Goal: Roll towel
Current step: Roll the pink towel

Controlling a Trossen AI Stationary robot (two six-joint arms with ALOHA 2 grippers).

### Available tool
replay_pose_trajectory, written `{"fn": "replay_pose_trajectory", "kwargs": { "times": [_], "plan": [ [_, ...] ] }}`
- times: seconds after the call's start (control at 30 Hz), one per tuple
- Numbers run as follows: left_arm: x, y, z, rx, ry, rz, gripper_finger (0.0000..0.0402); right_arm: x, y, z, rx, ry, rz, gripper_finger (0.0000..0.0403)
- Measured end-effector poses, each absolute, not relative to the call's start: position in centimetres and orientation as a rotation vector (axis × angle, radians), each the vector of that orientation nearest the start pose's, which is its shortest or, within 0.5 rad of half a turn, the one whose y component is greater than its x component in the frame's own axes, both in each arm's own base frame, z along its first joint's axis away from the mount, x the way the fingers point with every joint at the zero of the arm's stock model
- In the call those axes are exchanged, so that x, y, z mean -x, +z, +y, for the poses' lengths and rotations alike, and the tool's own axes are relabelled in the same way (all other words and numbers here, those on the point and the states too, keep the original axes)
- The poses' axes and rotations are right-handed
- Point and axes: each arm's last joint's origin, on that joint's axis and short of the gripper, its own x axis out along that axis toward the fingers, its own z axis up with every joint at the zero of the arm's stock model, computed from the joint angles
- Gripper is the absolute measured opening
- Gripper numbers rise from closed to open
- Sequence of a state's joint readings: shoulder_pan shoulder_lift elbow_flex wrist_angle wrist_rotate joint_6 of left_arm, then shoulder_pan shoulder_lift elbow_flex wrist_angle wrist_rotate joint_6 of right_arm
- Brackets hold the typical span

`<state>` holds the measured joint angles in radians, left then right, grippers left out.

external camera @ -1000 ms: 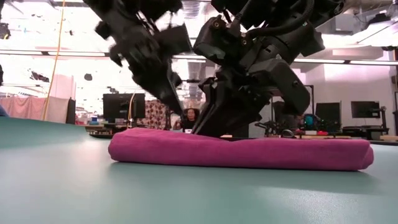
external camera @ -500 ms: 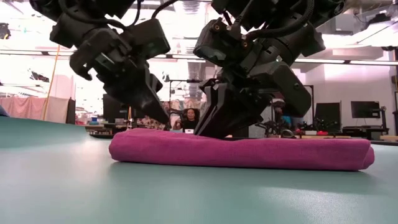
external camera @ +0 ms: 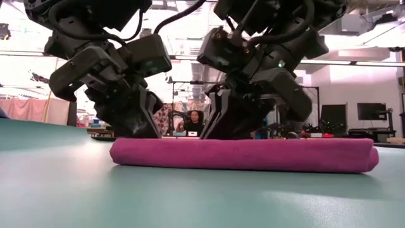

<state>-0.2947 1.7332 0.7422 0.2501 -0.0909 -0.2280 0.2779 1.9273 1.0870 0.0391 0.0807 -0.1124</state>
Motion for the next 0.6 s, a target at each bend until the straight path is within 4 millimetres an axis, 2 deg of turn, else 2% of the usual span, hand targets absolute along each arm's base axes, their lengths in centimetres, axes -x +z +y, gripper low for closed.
{"fn": "replay_pose_trajectory", "kwargs": {
  "times": [0.27,0.6],
  "plan": [
    [-30.4,12.6,-9.2,0.128,-0.136,0.765,0.0,-38.1,11.3,9.7,0.223,0.162,0.819,0.0051],
    [-29.9,12.5,-10.6,0.174,-0.17,0.796,0.0,-38.4,11.3,7.9,0.152,0.035,0.831,0.0029]
  ]
}}
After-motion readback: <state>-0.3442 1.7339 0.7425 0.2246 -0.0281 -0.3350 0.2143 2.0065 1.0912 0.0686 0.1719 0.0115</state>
